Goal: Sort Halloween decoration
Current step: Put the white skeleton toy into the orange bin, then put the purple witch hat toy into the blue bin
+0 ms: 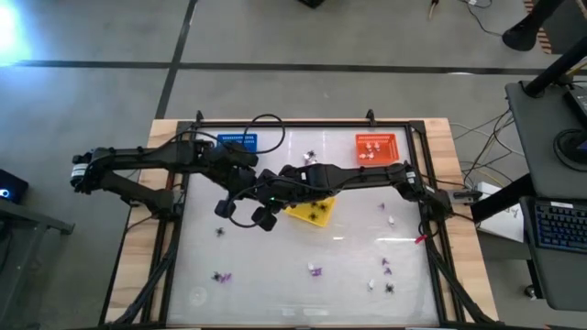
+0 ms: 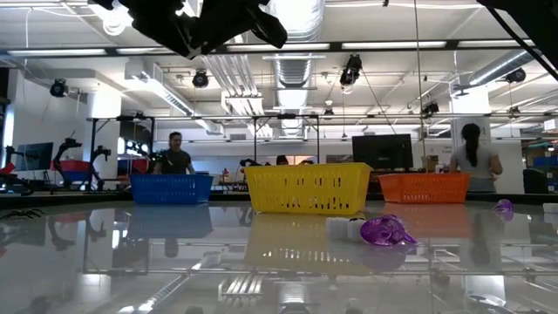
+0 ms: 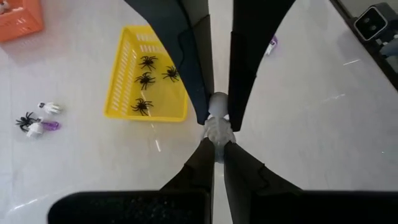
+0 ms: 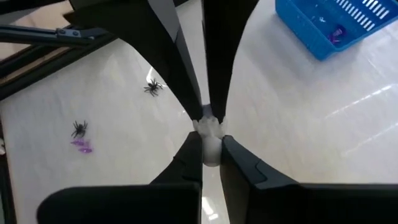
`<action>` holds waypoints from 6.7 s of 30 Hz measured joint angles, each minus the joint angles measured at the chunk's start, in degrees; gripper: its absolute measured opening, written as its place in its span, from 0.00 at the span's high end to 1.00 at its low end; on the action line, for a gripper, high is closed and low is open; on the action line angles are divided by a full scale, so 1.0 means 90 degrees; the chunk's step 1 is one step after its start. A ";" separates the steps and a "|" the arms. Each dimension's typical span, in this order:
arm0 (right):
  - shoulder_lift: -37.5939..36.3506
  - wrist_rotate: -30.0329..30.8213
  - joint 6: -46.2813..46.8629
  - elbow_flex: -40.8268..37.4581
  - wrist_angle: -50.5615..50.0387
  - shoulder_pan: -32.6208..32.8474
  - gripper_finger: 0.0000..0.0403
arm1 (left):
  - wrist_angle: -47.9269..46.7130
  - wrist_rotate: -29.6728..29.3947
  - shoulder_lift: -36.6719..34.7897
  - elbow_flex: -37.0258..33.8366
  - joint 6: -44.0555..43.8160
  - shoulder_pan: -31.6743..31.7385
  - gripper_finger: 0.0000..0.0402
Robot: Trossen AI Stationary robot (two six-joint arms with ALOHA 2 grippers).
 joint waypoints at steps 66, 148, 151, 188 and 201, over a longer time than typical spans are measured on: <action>-0.1167 0.0973 0.1513 -0.0056 -0.3736 -0.0842 0.97 | -0.1766 -0.1313 -0.0289 0.0491 0.0032 0.0359 0.68; -0.3262 -0.1229 -0.3322 -0.6561 -0.1156 -0.5925 0.82 | -0.1513 -0.2986 -0.0398 0.0489 -0.1945 0.0423 0.68; -0.3261 -0.1154 -0.3363 -0.6537 -0.1155 -0.5927 0.75 | -0.1525 -0.2986 -0.0398 0.0491 -0.2100 0.0423 0.68; -0.3888 -0.2824 -0.1071 -0.6506 -0.2183 -0.3842 0.66 | -0.2806 -0.2971 -0.0406 0.0488 -0.2747 0.0423 0.68; -0.3929 -0.2824 0.0498 -0.6506 -0.2189 -0.2481 0.67 | -0.3593 -0.2342 -0.0898 0.0488 -0.2887 0.0415 0.68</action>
